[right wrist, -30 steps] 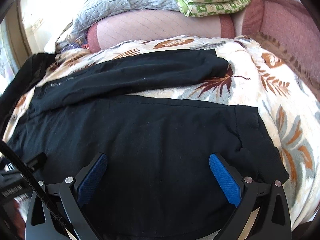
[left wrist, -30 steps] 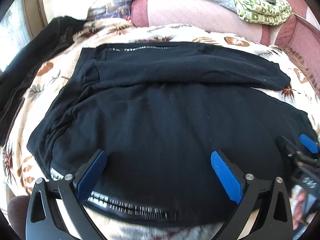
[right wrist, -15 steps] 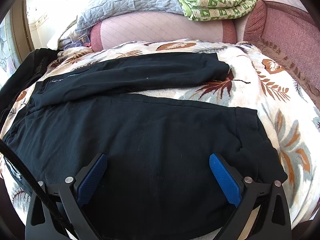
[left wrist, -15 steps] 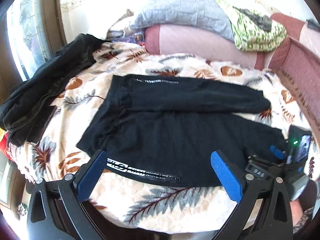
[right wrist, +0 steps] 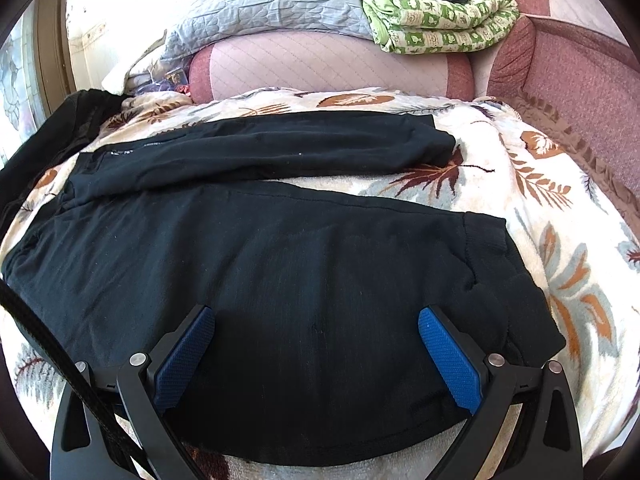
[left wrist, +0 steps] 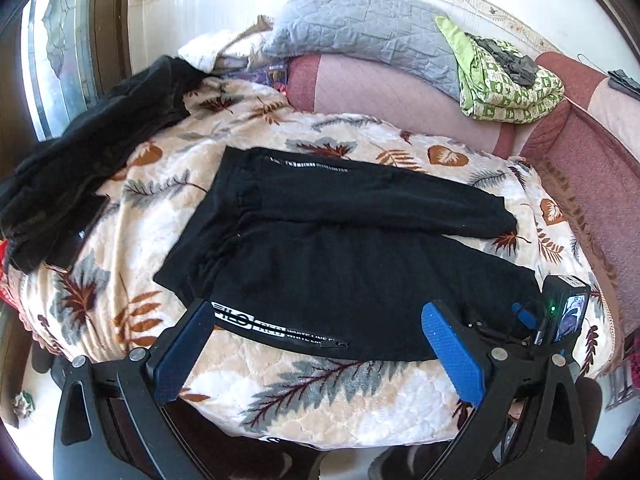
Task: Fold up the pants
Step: 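Position both grippers open over the waistband of the black pants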
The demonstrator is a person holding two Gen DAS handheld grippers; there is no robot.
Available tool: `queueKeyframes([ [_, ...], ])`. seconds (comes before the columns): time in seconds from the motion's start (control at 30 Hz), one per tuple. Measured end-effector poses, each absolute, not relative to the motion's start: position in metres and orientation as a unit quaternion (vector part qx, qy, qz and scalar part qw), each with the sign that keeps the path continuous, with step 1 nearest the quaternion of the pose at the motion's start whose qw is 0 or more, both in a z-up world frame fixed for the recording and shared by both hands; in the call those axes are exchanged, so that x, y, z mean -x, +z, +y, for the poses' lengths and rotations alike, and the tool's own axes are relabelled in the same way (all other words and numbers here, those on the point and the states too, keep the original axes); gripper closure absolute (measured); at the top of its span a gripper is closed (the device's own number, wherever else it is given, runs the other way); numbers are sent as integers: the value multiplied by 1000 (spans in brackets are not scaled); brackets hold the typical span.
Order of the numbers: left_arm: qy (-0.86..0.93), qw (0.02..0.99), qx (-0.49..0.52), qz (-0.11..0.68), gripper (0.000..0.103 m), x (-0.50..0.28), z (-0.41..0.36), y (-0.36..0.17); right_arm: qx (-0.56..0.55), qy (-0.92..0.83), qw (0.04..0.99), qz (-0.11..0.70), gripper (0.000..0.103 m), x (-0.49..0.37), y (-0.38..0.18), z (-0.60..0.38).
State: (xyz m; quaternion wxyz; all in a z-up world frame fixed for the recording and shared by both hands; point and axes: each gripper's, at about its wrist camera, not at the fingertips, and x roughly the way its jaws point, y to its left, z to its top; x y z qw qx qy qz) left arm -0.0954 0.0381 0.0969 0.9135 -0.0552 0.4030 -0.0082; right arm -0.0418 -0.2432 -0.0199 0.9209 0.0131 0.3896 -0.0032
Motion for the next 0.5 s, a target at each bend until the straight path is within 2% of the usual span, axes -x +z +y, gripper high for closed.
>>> queueKeyframes([
  [0.5, -11, 889, 67, 454, 0, 43, 35, 61, -7, -7, 918, 396, 0, 36, -26, -241],
])
